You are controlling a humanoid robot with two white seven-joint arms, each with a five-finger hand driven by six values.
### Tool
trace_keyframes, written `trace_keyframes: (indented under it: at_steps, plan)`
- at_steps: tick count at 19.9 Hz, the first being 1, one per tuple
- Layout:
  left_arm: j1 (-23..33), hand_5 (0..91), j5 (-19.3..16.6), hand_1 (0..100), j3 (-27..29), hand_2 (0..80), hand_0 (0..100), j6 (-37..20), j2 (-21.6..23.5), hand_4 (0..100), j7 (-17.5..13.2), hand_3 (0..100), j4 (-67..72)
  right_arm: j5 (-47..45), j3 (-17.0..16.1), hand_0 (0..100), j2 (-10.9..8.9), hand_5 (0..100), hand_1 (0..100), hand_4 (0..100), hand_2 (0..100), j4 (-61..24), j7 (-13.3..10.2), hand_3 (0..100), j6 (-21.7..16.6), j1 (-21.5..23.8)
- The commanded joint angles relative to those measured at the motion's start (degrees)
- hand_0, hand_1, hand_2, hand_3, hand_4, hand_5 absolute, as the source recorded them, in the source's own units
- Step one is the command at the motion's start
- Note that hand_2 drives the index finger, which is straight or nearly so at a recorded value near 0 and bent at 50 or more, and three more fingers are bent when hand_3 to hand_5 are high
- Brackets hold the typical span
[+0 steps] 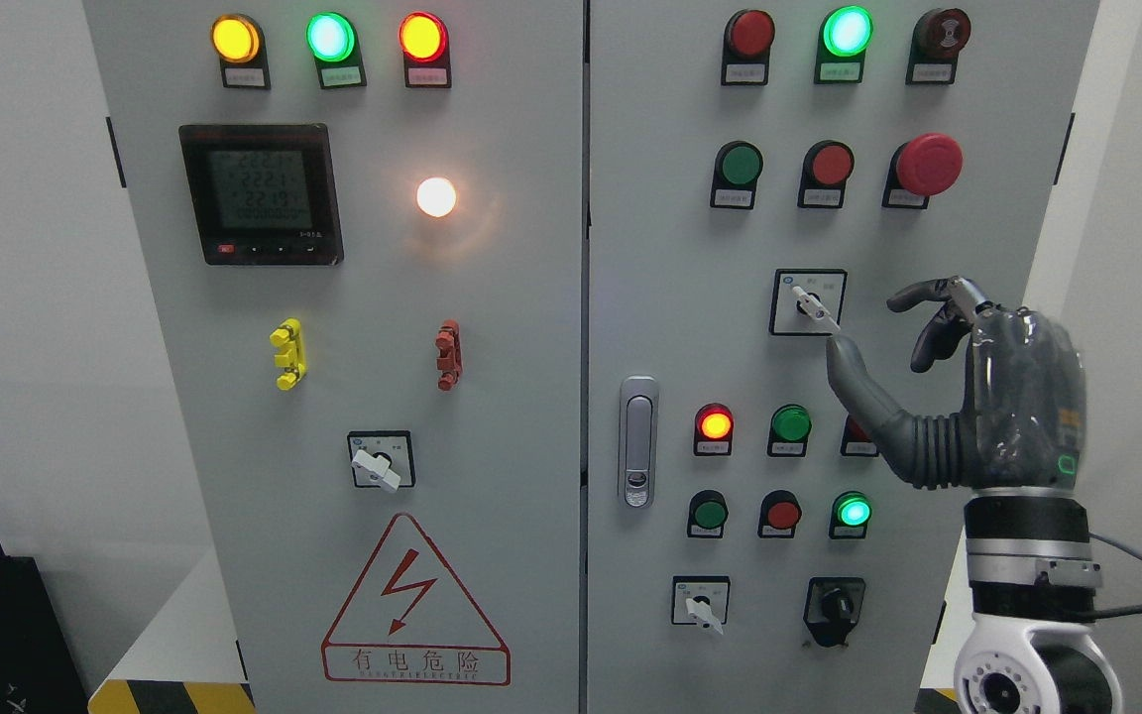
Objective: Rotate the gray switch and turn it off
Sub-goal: 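Pinch the gray switch knob between right thumb and fingers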
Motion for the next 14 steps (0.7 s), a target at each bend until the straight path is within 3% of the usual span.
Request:
trace_keyframes:
  at_steps: [1, 14]
  plan:
    - [0.0, 0.0, 0.0, 39, -0.1, 0.0, 12, 0.0, 0.0, 0, 0.0, 0, 0.9, 1.9, 2.3, 13, 4.54, 97, 37, 84, 53, 0.6, -0.2, 88, 1.8, -1.0]
    - [0.0, 0.0, 0.0, 39, -0.1, 0.0, 12, 0.0, 0.0, 0, -0.1, 0, 0.8, 2.2, 1.1, 10, 3.83, 98, 36, 85, 54, 2.4, -0.4, 88, 3.5, -1.8]
